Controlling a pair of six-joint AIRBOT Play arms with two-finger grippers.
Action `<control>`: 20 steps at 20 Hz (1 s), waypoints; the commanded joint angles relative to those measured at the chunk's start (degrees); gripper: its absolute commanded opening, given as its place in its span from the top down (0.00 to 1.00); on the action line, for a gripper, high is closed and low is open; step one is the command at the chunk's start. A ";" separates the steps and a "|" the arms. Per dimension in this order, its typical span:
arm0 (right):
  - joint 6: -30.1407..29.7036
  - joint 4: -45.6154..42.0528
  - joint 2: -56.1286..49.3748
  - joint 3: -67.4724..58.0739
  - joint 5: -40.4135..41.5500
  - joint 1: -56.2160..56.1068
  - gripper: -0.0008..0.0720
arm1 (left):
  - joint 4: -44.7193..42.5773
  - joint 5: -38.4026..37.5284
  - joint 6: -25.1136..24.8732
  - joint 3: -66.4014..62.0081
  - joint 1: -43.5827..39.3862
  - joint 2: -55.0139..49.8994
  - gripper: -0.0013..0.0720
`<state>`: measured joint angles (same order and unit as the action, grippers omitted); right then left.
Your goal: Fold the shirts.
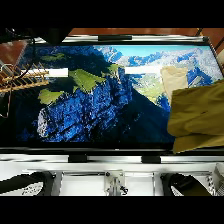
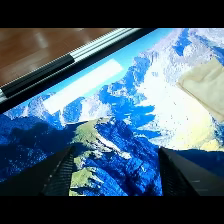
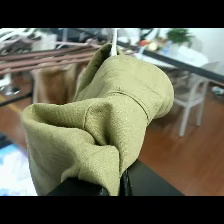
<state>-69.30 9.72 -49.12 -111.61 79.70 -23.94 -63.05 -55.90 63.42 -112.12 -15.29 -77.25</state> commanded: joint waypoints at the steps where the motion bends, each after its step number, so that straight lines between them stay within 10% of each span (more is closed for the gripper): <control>1: 7.13 -9.84 -0.81 0.02 -0.96 -0.04 0.88 | 0.00 3.56 2.47 -0.02 0.02 -0.17 0.15; 20: 14.58 -2.84 -12.50 0.02 -8.00 18.29 0.88 | 0.00 4.50 2.47 0.00 0.02 -0.17 0.15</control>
<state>-56.66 4.47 -60.86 -111.59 74.39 -11.25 -63.02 -51.37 65.87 -112.12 -15.29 -77.41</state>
